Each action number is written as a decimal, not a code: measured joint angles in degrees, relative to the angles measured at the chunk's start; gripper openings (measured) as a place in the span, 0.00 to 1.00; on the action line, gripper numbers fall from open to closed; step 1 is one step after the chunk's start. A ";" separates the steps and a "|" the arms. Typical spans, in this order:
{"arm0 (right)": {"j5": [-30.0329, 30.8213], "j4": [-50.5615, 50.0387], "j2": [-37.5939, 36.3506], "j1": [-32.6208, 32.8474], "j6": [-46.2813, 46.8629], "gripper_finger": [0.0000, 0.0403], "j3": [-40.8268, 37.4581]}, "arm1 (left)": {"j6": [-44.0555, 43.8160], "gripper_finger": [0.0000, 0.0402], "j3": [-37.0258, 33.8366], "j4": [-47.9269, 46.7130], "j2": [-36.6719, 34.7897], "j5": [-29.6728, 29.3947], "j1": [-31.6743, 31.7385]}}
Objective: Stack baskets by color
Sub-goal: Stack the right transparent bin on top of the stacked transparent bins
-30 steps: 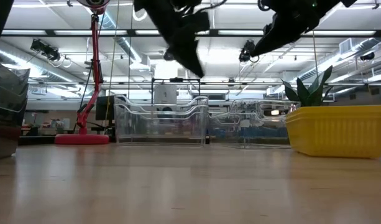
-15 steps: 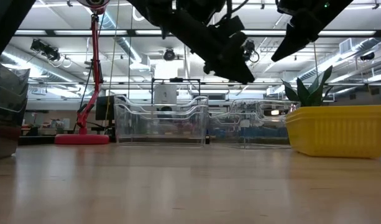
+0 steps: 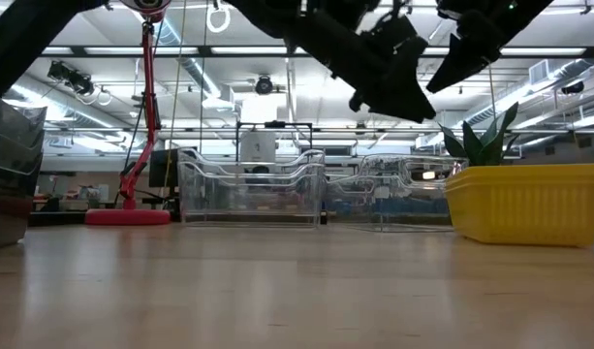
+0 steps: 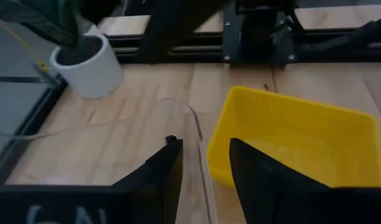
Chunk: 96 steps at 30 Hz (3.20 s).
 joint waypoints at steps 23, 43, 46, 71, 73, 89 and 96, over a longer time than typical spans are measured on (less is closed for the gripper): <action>3.27 -2.96 -5.00 2.75 2.76 0.39 -0.02 | 0.88 0.36 3.38 -9.28 7.75 1.40 0.74; 5.61 -2.96 -5.02 2.80 2.63 0.39 -0.04 | 8.35 0.02 7.60 -11.94 6.57 -6.09 -0.91; 5.93 -2.96 -5.04 2.80 2.61 0.39 -0.04 | 8.11 0.02 10.15 -14.80 6.57 -6.31 -1.34; 11.41 -1.08 -5.96 2.82 1.68 0.39 -0.87 | 4.42 0.01 13.60 -14.06 3.25 -32.38 -4.42; 11.35 0.08 -5.95 2.84 1.52 0.39 -1.26 | 1.84 0.01 16.00 -17.79 3.25 -33.38 -4.39; 10.18 3.44 -5.85 5.73 4.86 0.39 -5.64 | -20.74 0.00 31.73 -41.80 2.17 -44.11 -2.57; 10.56 3.90 -6.48 9.08 7.00 0.39 -5.61 | -29.04 0.00 33.62 -47.91 2.20 -33.45 0.60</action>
